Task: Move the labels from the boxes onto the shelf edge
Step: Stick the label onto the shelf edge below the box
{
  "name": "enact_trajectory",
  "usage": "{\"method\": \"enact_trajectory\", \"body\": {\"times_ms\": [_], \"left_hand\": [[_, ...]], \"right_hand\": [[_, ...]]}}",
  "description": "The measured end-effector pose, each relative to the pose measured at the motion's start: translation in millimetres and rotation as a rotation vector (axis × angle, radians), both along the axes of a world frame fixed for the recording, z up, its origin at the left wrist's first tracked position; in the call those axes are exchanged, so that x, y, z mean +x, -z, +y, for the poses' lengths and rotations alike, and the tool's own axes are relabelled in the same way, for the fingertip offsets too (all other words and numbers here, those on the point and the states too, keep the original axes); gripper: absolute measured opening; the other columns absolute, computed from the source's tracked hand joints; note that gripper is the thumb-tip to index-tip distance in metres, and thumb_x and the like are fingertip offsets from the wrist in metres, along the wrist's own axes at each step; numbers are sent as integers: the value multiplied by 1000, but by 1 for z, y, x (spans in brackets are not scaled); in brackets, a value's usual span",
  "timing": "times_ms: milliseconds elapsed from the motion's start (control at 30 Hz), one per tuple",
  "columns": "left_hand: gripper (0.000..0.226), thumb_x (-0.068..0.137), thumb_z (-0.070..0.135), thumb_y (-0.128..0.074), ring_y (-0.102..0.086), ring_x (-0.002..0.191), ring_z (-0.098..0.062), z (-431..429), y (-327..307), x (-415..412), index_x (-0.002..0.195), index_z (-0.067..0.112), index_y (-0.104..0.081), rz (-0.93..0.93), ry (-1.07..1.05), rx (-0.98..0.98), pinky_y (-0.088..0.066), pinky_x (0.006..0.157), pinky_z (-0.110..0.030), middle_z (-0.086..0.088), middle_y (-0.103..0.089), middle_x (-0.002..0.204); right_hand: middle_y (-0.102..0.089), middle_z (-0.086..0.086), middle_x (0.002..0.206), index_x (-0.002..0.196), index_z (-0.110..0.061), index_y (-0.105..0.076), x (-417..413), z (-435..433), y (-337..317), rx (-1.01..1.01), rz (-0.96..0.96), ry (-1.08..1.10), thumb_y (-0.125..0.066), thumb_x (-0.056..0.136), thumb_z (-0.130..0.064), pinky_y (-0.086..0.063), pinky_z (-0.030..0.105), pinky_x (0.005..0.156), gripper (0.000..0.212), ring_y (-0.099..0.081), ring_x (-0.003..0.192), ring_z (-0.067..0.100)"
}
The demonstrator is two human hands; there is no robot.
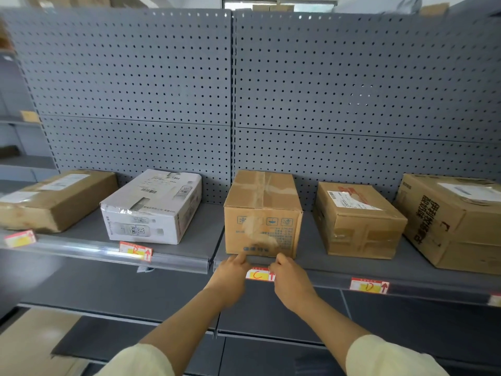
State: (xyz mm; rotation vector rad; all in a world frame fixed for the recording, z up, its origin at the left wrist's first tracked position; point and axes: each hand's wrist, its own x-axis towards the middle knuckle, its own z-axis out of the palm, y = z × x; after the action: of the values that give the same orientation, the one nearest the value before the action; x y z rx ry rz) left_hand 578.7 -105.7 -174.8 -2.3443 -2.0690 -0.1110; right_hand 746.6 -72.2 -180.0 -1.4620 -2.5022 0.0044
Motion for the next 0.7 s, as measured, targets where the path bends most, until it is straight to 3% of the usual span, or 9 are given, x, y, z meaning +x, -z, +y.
{"method": "enact_trajectory", "body": {"times_ms": [200, 367, 700], "left_hand": [[61, 91, 2, -47, -42, 134, -29, -11, -8, -12, 148, 20, -39, -31, 31, -88, -34, 112, -38, -3, -37, 148], [64, 88, 0, -47, -38, 139, -26, -31, -8, -38, 149, 18, -37, -80, -18, -108, -33, 114, -38, -3, -35, 154], [52, 91, 5, -47, -44, 131, -25, -57, -5, -147, 141, 18, -47, -110, -172, 22, -36, 110, -35, -4, -45, 144]], "right_hand": [[-58, 1, 114, 111, -15, -68, -14, -2, -2, 16, 173, 155, -53, 92, -7, -49, 30, 81, 26, -55, 108, 20], [-61, 0, 110, 102, -19, -69, -46, -14, 3, 20, 356, 162, -54, 87, -4, -47, 33, 87, 26, -52, 107, 21], [-62, 0, 106, 99, -16, -69, -152, -30, 9, -14, 326, -177, -51, 87, -1, -46, 32, 85, 26, -55, 105, 21]]}}
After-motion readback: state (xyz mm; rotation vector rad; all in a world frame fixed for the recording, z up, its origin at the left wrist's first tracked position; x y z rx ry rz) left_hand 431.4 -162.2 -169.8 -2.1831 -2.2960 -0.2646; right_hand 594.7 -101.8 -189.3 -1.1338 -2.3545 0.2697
